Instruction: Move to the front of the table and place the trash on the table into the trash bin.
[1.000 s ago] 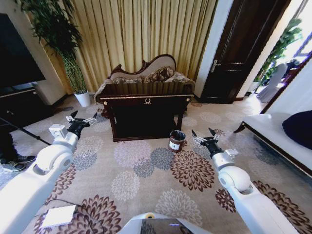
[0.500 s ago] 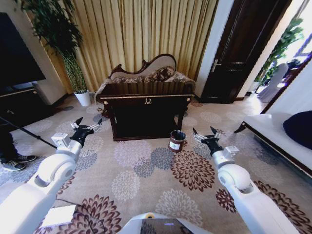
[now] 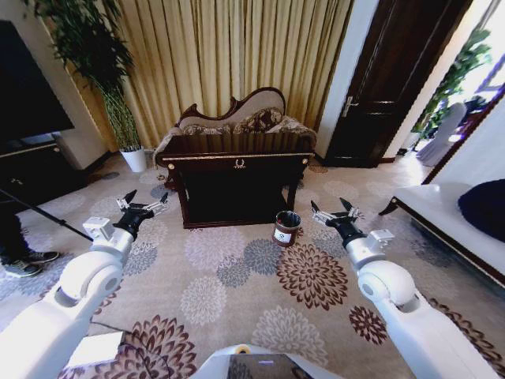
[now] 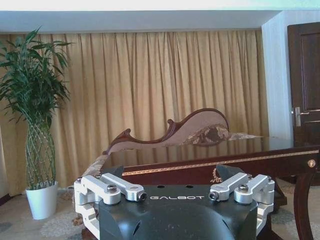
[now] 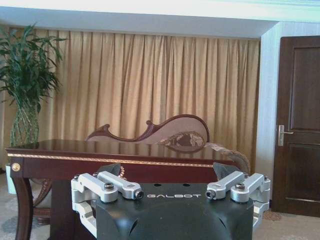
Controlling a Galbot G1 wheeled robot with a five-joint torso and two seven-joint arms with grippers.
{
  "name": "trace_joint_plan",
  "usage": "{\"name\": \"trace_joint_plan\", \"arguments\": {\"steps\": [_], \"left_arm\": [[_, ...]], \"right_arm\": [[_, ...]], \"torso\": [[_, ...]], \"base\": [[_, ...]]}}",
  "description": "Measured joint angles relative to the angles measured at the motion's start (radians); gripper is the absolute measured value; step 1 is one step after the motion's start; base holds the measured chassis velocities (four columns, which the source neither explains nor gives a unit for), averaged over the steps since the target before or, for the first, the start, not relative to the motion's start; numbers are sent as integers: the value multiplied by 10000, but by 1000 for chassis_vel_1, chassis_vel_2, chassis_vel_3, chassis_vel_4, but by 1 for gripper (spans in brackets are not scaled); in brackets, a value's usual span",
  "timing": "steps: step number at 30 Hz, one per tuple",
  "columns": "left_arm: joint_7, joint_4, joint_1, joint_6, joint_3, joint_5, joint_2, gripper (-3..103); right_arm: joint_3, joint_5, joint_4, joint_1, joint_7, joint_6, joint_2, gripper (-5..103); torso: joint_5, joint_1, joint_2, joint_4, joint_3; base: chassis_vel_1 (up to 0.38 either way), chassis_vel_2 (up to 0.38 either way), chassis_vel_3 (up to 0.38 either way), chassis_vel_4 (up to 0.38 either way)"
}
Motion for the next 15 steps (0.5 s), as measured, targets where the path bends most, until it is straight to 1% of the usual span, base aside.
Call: {"name": "trace_joint_plan", "arguments": {"steps": [6, 8, 15], "left_arm": [[13, -118, 14, 68, -25, -54, -44, 100], [13, -191, 22, 198, -55, -99, -78, 100], [-10, -270, 38, 363, -170, -170, -92, 100]], "right_arm": [[-35, 76, 273, -16, 120, -35, 0, 100], [-35, 122, 341, -19, 189, -86, -20, 100], [-34, 192, 439, 0, 392, -245, -56, 100]], "torso": [[-1, -1, 1, 0, 0], [0, 0, 0, 0, 0], [-1, -1, 1, 1, 0]], "base": [[0, 0, 0, 0], [0, 0, 0, 0], [0, 0, 0, 0]]}}
